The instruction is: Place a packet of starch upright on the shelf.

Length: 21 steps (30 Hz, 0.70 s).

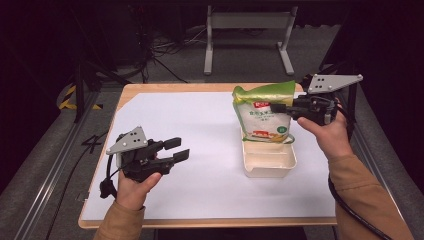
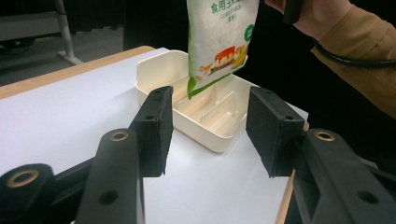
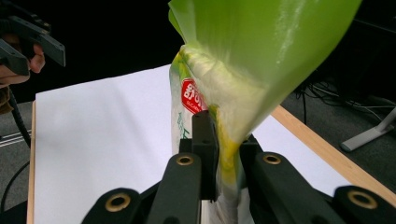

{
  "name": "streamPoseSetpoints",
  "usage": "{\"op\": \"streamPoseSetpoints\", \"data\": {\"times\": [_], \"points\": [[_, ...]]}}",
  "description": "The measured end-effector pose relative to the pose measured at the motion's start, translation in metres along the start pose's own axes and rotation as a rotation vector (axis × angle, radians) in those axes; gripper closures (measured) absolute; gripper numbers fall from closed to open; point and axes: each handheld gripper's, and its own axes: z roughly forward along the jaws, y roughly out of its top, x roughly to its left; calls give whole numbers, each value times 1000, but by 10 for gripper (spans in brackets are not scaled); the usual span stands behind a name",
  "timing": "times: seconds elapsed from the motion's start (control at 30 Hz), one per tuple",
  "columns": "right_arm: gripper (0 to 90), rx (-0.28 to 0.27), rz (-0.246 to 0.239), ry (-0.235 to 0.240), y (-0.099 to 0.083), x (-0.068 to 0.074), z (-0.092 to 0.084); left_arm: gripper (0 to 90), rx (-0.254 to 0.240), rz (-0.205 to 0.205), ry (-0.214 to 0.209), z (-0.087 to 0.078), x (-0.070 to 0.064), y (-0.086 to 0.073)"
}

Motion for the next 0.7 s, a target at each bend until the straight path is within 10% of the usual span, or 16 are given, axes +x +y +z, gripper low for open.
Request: {"op": "streamPoseSetpoints", "data": {"times": [0.7], "points": [[838, 59, 49, 13, -27, -10, 19, 516, 13, -8, -4, 1, 2, -1]]}}
